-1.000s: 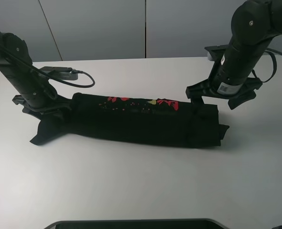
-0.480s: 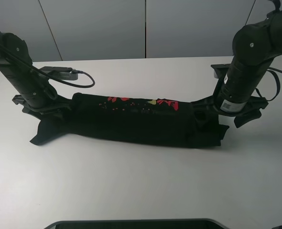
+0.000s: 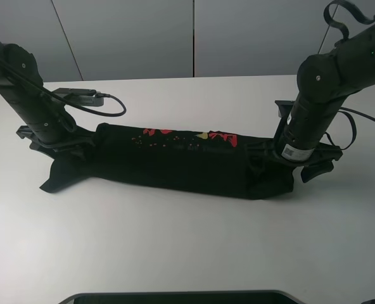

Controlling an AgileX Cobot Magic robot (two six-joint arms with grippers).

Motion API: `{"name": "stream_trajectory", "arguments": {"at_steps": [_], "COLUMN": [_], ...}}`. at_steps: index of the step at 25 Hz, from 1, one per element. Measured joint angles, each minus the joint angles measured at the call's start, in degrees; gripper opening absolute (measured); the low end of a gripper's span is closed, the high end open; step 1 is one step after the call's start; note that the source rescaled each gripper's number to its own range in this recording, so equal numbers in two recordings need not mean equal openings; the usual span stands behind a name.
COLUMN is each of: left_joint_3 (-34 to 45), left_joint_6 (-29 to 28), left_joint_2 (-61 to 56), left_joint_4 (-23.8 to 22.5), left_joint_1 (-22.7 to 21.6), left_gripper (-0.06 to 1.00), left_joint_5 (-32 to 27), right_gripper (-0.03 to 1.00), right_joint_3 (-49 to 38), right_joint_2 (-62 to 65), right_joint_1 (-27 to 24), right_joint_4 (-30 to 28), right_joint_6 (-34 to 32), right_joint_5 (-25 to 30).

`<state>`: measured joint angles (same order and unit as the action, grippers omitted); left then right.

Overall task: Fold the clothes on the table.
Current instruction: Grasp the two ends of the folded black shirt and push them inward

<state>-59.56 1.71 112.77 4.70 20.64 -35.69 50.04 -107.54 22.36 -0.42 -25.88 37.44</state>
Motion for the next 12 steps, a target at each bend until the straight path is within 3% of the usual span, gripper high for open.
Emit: {"name": "stream_trajectory", "arguments": {"at_steps": [10, 12], "left_joint_3": [0.0, 0.0], "left_joint_6": [0.0, 0.0], "left_joint_2": [0.0, 0.0], "left_joint_4": [0.0, -0.1], "left_joint_1": [0.0, 0.0], "left_gripper": [0.88, 0.88], "left_joint_5": [0.1, 0.1], "right_gripper": [1.0, 0.95], "right_joint_3": [0.0, 0.0], "right_joint_2": [-2.0, -2.1], "right_joint_1": [0.0, 0.0], "right_joint_4": [2.1, 2.5], "right_joint_6": [0.0, 0.3], "right_joint_5": [-2.1, -2.3]}}
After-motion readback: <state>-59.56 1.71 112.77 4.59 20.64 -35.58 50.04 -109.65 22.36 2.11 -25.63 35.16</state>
